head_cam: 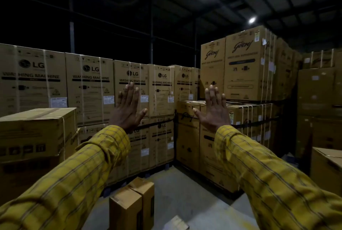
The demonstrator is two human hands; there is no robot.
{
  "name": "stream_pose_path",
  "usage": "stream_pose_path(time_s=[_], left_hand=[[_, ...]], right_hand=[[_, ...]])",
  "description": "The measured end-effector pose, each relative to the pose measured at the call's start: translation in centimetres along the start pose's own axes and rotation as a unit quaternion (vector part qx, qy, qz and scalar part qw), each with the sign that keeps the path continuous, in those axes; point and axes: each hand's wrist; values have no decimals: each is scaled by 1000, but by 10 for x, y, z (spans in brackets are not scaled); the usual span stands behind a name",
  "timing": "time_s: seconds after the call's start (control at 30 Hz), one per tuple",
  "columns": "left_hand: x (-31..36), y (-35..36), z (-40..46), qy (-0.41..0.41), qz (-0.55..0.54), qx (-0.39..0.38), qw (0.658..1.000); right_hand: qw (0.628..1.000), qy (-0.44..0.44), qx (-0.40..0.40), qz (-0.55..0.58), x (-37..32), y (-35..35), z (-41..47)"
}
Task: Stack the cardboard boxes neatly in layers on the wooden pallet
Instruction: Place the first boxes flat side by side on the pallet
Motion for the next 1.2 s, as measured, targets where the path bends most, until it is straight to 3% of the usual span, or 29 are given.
stream_pose_path(time_s=[0.87, 1.07, 1.2], left_hand=[[-4, 14, -24, -8, 1, -49, 999], [-16, 29, -67, -78, -46, -84, 992], [-26, 36, -122, -170, -161, -93, 968]], right_hand=[[1000, -9, -7, 17, 5, 18, 7], [992, 24, -41, 119, -9, 72, -10], [944, 89, -81, 306, -45, 126, -33]])
Point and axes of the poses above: each hand's wrist, its own z-axis towards the middle knuckle, its own y-axis out of the palm, x = y × z, and after that the axes turned 15 degrees about z, right-handed
